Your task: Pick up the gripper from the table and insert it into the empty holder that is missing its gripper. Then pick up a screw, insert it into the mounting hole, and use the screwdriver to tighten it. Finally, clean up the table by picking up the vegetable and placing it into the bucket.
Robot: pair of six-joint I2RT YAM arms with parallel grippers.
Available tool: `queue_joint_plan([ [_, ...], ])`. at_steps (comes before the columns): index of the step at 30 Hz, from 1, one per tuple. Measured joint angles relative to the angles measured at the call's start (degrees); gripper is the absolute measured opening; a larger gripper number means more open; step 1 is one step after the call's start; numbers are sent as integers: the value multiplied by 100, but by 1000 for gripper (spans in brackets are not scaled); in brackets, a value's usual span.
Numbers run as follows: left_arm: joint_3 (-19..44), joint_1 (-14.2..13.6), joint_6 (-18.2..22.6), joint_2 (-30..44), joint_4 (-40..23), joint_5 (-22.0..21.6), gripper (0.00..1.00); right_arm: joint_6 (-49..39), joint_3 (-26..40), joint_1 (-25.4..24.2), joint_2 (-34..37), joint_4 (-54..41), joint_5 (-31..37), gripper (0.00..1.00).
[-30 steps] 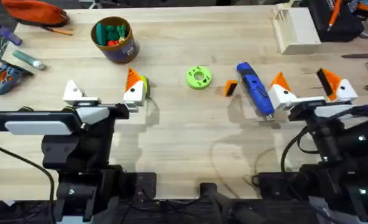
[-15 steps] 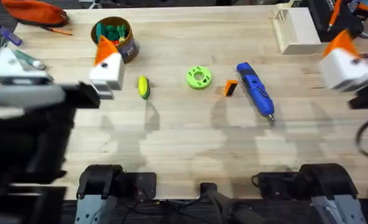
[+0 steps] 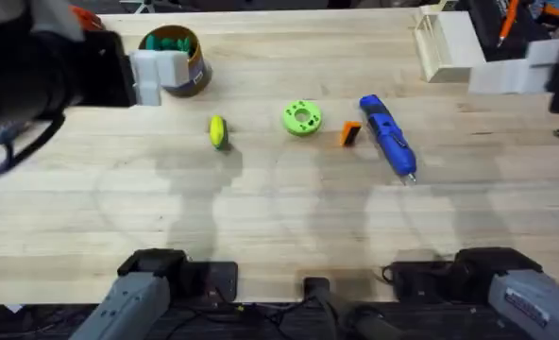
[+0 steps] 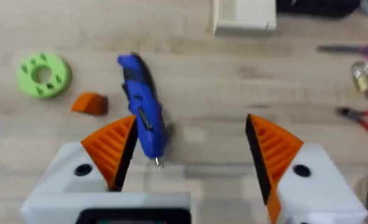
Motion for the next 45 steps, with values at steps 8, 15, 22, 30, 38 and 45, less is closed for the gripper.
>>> queue_joint_plan([
  [8,352,0,-47,1468,-575,5,986,260,130,0,940,-572,0,992],
  [15,358,-2,-194,1837,-614,162,986,282,134,0,945,-589,0,992],
  [22,426,-33,-666,2796,-588,632,949,282,134,0,946,-618,0,992],
  [30,426,-283,-1116,4450,86,764,945,282,134,0,946,-642,0,992],
  [38,426,-615,-1194,5390,293,723,913,282,134,0,947,-642,0,992],
  [45,482,-671,-1224,5561,294,758,827,282,134,0,945,-642,0,992],
])
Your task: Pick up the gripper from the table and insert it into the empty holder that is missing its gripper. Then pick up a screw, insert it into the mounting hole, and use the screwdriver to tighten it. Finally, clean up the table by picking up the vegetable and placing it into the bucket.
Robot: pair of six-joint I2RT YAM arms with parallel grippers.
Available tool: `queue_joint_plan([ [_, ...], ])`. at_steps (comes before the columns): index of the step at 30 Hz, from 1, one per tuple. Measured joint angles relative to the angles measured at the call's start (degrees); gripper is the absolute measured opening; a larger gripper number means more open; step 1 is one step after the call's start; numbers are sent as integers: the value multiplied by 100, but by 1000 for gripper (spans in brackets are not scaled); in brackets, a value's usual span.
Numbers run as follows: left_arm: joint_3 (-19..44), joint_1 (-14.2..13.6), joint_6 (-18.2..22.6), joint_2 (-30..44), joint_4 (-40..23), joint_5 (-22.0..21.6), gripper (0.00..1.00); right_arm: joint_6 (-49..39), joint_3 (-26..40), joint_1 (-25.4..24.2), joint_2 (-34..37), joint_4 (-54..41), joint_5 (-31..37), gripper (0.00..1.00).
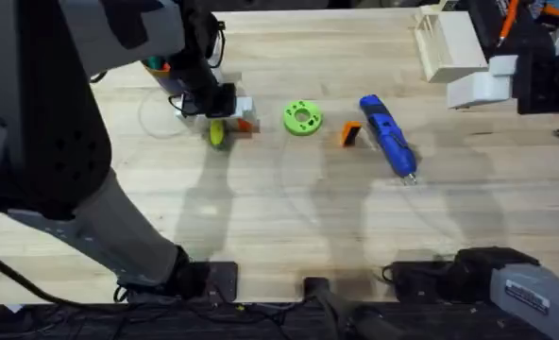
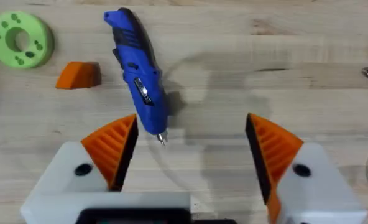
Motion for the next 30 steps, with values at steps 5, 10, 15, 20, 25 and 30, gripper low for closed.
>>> queue_joint_plan([
  [5,53,-40,-29,57,5,302,439,0,0,0,2,0,0,992],
  [10,103,-70,-30,57,17,403,8,0,0,0,1,0,0,992],
  [15,106,-70,-32,57,9,406,8,1,0,0,2,0,0,992],
  [20,127,-69,-32,57,-21,371,7,0,0,0,1,0,0,992],
  [25,919,-42,-31,-222,-664,36,7,0,0,0,2,0,0,992],
  [30,1522,-42,-32,-1213,-878,-32,7,0,0,0,0,0,0,992],
])
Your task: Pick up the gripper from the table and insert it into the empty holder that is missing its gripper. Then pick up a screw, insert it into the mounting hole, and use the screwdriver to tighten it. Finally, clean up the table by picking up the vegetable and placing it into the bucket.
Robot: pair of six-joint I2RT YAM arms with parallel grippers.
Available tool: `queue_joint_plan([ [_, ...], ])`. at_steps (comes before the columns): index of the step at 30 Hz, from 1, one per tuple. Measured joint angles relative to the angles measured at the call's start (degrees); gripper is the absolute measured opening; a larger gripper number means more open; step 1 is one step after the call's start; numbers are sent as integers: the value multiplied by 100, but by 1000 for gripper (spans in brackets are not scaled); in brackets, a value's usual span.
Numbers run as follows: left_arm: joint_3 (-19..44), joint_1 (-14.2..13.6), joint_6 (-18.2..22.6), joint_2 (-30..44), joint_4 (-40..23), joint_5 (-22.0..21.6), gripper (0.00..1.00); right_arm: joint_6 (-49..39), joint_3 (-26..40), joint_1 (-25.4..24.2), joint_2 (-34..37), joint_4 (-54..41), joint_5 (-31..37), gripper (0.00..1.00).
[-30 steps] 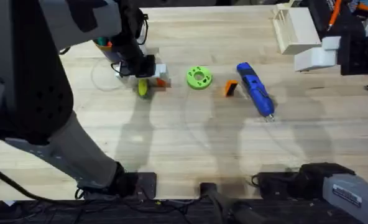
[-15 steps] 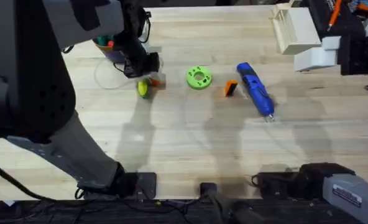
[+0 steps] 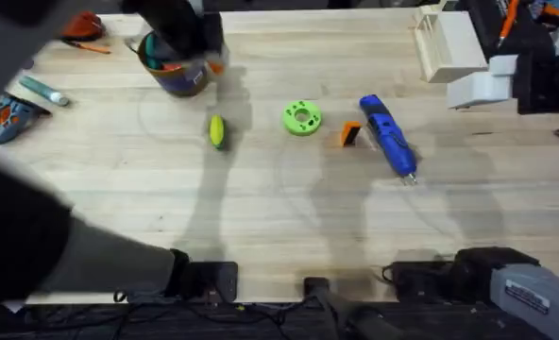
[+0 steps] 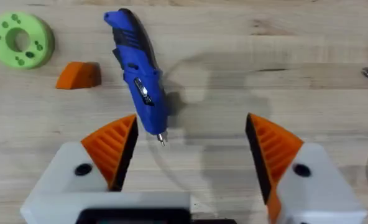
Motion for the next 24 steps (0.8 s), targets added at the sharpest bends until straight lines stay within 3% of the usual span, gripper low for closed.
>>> queue_joint_plan([
  [6,240,2,0,-964,-109,-188,7,1,0,0,2,0,0,992],
  [10,239,1,1,-1095,-255,-258,31,2,0,0,2,0,1,992],
  [13,236,0,2,-1076,-322,-296,378,1,0,0,2,0,1,992],
  [16,236,0,-25,-1099,-416,-362,858,1,0,0,2,-2,1,992],
  [17,236,0,-64,-1120,-455,-382,945,2,0,0,2,0,0,992],
  [21,81,4,-61,-1508,-508,-448,985,2,0,0,1,0,0,992],
  [24,-293,5,-107,-2218,-458,-628,986,2,0,0,1,0,2,992],
])
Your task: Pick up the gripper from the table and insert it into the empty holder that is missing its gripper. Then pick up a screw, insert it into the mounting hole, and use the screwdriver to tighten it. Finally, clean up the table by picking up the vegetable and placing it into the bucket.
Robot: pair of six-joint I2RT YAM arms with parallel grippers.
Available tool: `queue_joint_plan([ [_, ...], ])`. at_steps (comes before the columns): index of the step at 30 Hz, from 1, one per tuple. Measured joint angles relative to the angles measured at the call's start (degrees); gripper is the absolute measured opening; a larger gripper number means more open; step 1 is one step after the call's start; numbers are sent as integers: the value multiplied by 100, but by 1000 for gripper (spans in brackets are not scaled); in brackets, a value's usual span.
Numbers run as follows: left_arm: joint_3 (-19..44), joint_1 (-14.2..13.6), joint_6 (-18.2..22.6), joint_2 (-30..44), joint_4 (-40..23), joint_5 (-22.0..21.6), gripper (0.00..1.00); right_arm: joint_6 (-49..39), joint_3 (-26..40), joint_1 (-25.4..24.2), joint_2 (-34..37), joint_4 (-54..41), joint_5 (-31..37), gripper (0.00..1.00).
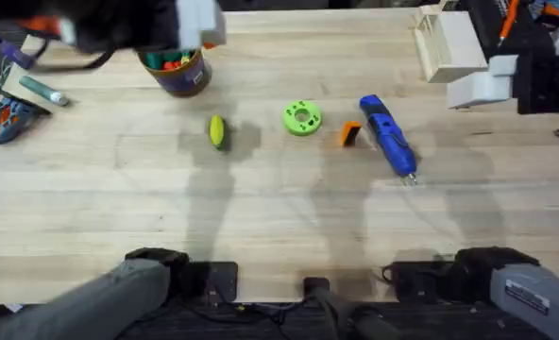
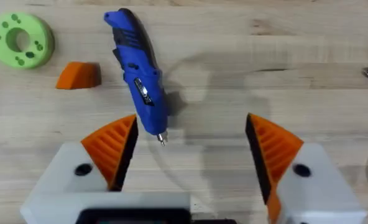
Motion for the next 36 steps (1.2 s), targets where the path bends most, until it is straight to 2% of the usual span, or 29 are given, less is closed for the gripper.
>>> queue_joint_plan([
  [8,-1084,2,-59,-1995,13,-269,985,0,0,0,0,0,-2,992],
  [17,-1211,2,-60,-3184,43,-265,986,0,0,0,0,0,-2,992],
  [24,-1211,2,-60,-3492,-310,-246,986,0,0,0,-1,0,-1,992],
  [30,-1211,1,-45,-3486,-259,-351,985,0,0,0,-2,-1,-1,992],
  [36,-1224,2,287,-3486,-41,-450,986,0,0,0,0,-1,-2,992],
])
